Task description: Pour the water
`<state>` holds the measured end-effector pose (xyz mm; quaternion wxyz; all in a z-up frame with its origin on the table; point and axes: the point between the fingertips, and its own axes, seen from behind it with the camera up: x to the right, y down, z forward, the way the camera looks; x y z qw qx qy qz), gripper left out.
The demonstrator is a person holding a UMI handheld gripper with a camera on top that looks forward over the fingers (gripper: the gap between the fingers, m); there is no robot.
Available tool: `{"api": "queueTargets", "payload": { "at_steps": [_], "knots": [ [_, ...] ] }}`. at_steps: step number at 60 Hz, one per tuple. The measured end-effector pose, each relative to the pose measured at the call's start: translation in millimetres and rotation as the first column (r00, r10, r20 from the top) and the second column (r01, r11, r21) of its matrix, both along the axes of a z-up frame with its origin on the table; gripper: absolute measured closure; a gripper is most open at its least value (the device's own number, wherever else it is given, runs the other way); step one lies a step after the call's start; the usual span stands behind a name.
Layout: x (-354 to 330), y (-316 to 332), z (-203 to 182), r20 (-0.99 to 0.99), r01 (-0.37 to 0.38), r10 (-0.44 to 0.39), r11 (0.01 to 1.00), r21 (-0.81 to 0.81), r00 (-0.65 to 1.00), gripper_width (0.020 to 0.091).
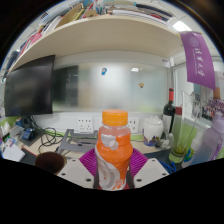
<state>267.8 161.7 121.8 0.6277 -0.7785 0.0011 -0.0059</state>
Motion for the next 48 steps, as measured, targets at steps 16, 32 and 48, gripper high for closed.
{"api": "queueTargets", "payload": {
  "at_steps": [16, 32, 48],
  "knots": [
    [6, 2, -22, 0.014, 0.015, -0.016, 0.999, 0.032, 1.000, 0.0691],
    [8, -8, -24, 0.023, 0.039, -0.039, 0.999, -0.010, 0.999, 0.0373],
    [-4, -115, 2, 0.062, 0.148, -0.142, 0.983, -0.111, 0.988, 0.0268]
  ]
}}
